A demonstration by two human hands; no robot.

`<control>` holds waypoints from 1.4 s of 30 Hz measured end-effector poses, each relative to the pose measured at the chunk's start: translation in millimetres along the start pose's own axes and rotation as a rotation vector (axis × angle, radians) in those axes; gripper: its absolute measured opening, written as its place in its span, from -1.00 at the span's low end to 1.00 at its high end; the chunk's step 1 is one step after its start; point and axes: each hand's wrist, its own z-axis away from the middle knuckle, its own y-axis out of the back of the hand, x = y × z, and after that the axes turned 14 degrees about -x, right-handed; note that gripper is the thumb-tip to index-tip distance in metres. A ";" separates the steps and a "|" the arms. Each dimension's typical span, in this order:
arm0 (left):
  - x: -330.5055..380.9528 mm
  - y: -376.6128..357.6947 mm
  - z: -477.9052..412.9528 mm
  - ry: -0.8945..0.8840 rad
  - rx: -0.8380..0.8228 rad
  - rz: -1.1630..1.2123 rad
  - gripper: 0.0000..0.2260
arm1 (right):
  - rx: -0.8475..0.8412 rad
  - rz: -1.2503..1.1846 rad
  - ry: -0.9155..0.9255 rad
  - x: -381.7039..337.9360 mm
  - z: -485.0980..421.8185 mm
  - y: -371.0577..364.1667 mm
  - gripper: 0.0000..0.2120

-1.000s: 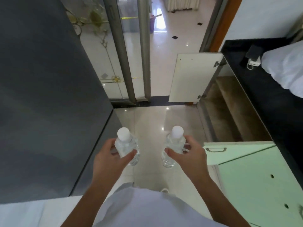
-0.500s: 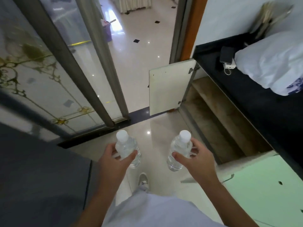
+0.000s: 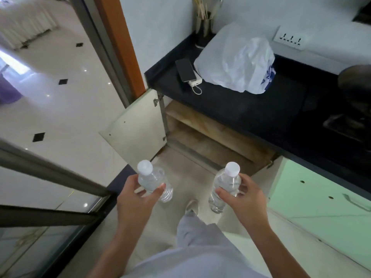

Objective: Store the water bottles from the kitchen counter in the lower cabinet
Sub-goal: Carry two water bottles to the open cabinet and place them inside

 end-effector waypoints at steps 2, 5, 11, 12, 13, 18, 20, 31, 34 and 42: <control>8.3 2.6 -19.9 0.007 -0.013 -0.009 -0.66 | -0.007 0.000 -0.010 -9.3 -26.4 -6.5 -0.48; 14.6 15.3 -47.5 0.035 0.007 -0.039 -0.64 | -0.052 -0.012 -0.001 -33.4 -71.5 -22.3 -0.53; 27.1 41.3 -98.2 0.085 0.098 -0.090 -0.64 | -0.143 0.043 0.096 -92.9 -151.6 -59.0 -0.45; 27.4 44.3 -105.8 0.084 0.101 -0.099 -0.64 | -0.152 0.054 0.114 -102.0 -159.1 -63.4 -0.45; 28.5 47.3 -113.4 0.085 0.106 -0.103 -0.64 | -0.158 0.055 0.126 -108.9 -165.5 -67.3 -0.44; 28.1 61.0 -167.8 0.114 0.018 -0.085 -0.61 | -0.119 -0.001 0.059 -122.3 -190.2 -83.0 -0.39; 28.3 63.6 -193.9 0.117 -0.059 -0.118 -0.61 | -0.083 -0.013 -0.007 -118.4 -192.2 -89.7 -0.44; 38.6 56.0 -297.4 -0.019 -0.634 -0.310 -0.61 | 0.318 -0.115 -0.423 -107.6 -150.1 -119.9 -0.47; 40.2 47.1 -307.3 -0.036 -0.708 -0.353 -0.60 | 0.391 -0.161 -0.479 -100.1 -139.6 -126.3 -0.50; 18.3 -1.8 -309.6 -0.044 -0.855 -0.445 -0.53 | 0.455 -0.292 -0.555 -52.8 -132.2 -130.5 -0.41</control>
